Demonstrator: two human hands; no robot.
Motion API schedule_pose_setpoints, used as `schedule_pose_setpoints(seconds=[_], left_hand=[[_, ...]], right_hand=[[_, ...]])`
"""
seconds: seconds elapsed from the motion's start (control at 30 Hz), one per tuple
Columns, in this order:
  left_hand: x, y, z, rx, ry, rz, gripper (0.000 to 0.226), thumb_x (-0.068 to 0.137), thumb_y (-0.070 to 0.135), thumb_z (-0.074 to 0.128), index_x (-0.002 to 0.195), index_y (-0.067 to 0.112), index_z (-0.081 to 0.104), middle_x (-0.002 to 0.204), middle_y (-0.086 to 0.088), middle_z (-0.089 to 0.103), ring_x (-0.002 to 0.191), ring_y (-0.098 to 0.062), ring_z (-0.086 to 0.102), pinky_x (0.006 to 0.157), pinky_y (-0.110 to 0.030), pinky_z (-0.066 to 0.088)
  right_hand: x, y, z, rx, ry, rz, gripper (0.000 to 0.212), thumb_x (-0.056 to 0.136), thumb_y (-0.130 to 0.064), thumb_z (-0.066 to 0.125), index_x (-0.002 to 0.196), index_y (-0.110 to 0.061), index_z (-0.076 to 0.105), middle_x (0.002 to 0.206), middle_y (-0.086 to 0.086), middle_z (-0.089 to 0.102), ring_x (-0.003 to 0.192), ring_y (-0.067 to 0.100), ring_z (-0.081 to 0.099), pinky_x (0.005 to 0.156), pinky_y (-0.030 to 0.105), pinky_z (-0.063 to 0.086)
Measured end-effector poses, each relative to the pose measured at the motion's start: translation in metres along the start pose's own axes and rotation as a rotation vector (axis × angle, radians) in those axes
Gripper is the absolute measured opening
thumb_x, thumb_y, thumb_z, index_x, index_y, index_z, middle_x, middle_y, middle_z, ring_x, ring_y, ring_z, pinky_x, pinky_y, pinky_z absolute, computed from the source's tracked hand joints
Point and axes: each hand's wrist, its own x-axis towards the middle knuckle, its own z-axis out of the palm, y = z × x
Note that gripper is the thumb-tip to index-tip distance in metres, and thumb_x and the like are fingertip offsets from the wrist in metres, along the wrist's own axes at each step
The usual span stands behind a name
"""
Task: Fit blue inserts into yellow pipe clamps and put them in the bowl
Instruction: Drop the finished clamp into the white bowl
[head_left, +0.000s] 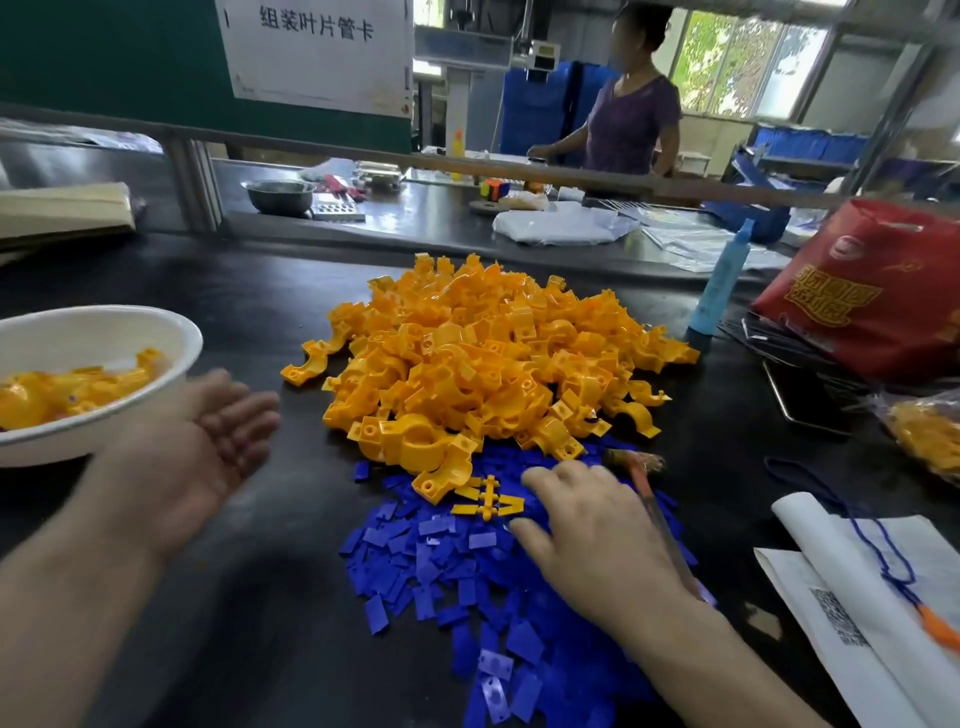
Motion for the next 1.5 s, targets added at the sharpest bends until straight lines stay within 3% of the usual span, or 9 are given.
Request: schedule_pose_setpoints(seconds=[0.3,0.57,0.77,0.9,1.0,1.13,1.23,1.37,1.5], left_hand=[[-0.043,-0.064,0.030,0.472,-0.030,0.041,0.014,0.098,0.015,0.054,0.105,0.018,0.066,0.084,-0.007,0.075,0.079,-0.024,0.070,0.066,-0.033,0.055],[-0.049,-0.074,0.028,0.805,-0.165,0.191,0.015,0.095,0.027,0.059,0.104,0.038,0.061,0.085,0.019,0.072,0.075,-0.001,0.067,0.071,-0.028,0.051],[-0.049,-0.075,0.027,0.864,-0.162,0.220,0.016,0.095,0.030,0.059,0.102,0.044,0.058,0.086,0.025,0.069,0.076,0.003,0.065,0.072,-0.030,0.052],[-0.050,-0.076,0.028,0.878,-0.146,0.237,0.016,0.094,0.030,0.060,0.102,0.044,0.058,0.083,0.020,0.070,0.075,0.000,0.066,0.072,-0.031,0.053],[-0.052,-0.076,0.029,0.896,-0.143,0.247,0.017,0.094,0.029,0.060,0.101,0.044,0.058,0.085,0.023,0.069,0.076,0.001,0.065,0.070,-0.030,0.052],[-0.054,-0.078,0.030,0.937,-0.122,0.264,0.022,0.092,0.030,0.064,0.102,0.048,0.057,0.083,0.012,0.070,0.078,-0.002,0.066,0.066,-0.022,0.047],[-0.055,-0.078,0.032,0.963,-0.140,0.262,0.026,0.092,0.029,0.064,0.100,0.051,0.054,0.091,0.015,0.068,0.084,-0.003,0.065,0.067,-0.019,0.046],[-0.054,-0.077,0.032,0.978,-0.157,0.239,0.028,0.092,0.028,0.064,0.101,0.051,0.051,0.094,0.014,0.068,0.085,-0.003,0.064,0.066,-0.019,0.046],[-0.052,-0.076,0.031,0.965,-0.167,0.220,0.027,0.091,0.028,0.065,0.103,0.049,0.054,0.092,0.011,0.070,0.081,0.000,0.066,0.066,-0.017,0.046]], right_hand=[[0.018,-0.008,0.017,-0.041,0.059,-0.132,0.031,0.099,-0.043,0.035,0.119,-0.028,0.053,0.108,-0.007,0.061,0.096,0.015,0.052,0.084,0.031,0.046],[-0.008,0.025,-0.036,0.595,0.181,0.250,0.014,0.092,-0.045,0.044,0.085,-0.048,0.056,0.076,-0.014,0.064,0.069,0.000,0.060,0.054,0.018,0.044],[-0.052,0.127,-0.060,0.133,0.408,0.529,0.024,0.082,-0.067,0.039,0.093,-0.052,0.056,0.081,-0.024,0.063,0.068,0.004,0.061,0.059,0.033,0.052],[-0.080,0.217,-0.036,-0.121,0.269,0.643,0.042,0.079,-0.071,0.028,0.091,-0.038,0.051,0.079,-0.009,0.059,0.071,0.020,0.058,0.064,0.046,0.053],[-0.089,0.208,-0.033,-0.174,0.192,0.673,0.025,0.080,-0.058,0.042,0.088,-0.035,0.046,0.076,-0.001,0.056,0.068,0.027,0.055,0.062,0.045,0.051],[-0.078,0.116,-0.055,-0.159,0.260,0.517,0.018,0.072,-0.015,0.074,0.088,-0.013,0.065,0.072,0.005,0.056,0.063,0.029,0.054,0.059,0.040,0.046],[-0.059,0.065,-0.062,-0.081,0.181,0.342,0.025,0.075,-0.026,0.075,0.100,-0.025,0.069,0.092,-0.002,0.066,0.080,0.023,0.063,0.067,0.032,0.045],[-0.015,0.019,-0.038,0.084,-0.057,0.103,0.036,0.094,-0.048,0.045,0.129,-0.040,0.047,0.119,-0.017,0.055,0.109,0.003,0.050,0.091,0.023,0.043],[0.020,-0.006,-0.006,0.057,-0.114,0.009,0.037,0.097,-0.045,0.042,0.133,-0.037,0.039,0.115,-0.006,0.056,0.104,0.016,0.055,0.080,0.033,0.052]])
